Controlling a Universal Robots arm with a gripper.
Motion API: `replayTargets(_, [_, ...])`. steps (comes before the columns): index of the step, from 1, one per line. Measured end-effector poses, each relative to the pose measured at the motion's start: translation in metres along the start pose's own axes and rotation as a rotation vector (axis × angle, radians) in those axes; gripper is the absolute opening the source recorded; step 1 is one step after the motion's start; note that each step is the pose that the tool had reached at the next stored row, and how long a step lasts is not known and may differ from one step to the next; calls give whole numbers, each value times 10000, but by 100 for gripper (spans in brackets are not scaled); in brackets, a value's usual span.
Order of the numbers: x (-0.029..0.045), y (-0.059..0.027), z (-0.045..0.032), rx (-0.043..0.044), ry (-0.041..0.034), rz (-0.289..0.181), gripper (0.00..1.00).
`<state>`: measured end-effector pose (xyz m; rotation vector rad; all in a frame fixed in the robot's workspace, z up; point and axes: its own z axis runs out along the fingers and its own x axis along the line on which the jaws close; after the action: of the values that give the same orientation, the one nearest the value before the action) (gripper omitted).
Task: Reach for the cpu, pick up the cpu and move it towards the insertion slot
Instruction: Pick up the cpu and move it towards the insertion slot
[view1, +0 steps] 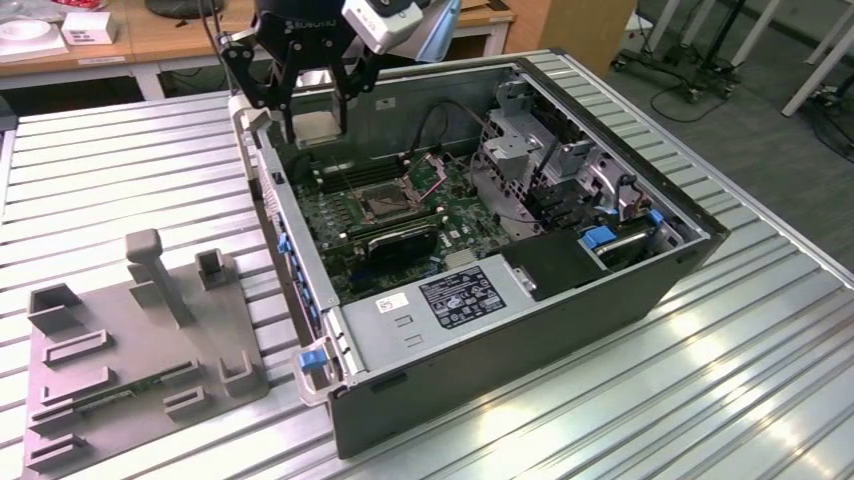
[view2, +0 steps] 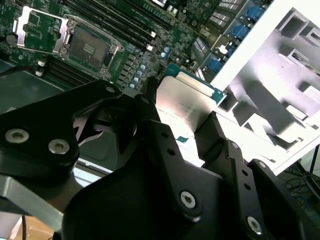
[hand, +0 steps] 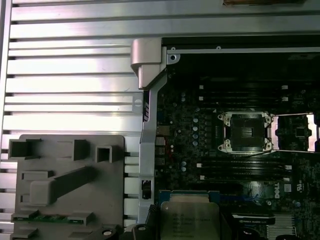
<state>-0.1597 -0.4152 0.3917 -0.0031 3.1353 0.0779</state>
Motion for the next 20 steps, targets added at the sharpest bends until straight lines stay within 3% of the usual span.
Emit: replayTargets(20, [-74,1,1,-1,0,0,54])
